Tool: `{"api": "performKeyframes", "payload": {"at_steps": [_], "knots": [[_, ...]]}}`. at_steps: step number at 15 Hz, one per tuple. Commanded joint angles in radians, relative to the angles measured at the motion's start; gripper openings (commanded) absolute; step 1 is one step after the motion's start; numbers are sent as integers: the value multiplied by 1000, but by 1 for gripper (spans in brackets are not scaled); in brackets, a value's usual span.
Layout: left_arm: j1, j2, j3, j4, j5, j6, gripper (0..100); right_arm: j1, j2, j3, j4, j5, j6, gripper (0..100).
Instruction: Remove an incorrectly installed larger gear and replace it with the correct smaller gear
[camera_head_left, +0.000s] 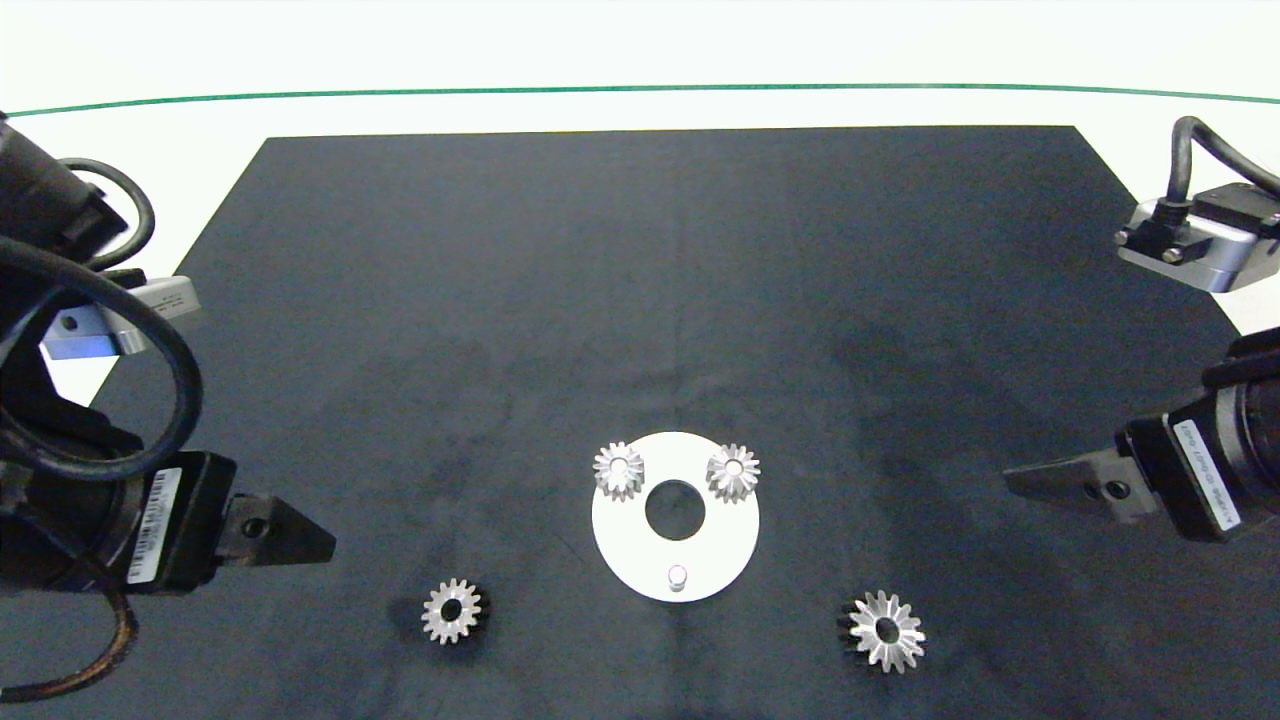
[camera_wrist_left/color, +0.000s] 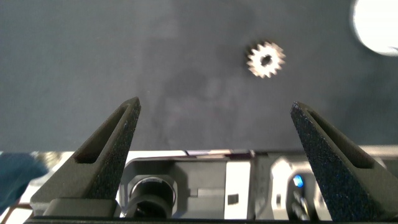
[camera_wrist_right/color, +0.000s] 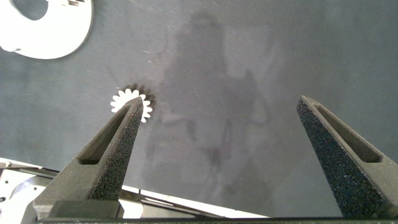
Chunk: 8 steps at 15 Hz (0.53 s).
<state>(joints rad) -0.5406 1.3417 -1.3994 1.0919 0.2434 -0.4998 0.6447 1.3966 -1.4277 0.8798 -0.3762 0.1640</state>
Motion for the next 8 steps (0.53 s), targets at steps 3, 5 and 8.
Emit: {"api": "performKeyframes", "payload": {"at_steps": [3,5,8], "knots": [[-176,45,224,-159,135,-131,100,0,4,0,-1,5,-1,100],[-183,48,253,-199,135,-129,100,0,4,1,-1,5,-1,100],[-209,90,255,-202,128,-132,100,1,2,3,-1,13,-3,100]]}}
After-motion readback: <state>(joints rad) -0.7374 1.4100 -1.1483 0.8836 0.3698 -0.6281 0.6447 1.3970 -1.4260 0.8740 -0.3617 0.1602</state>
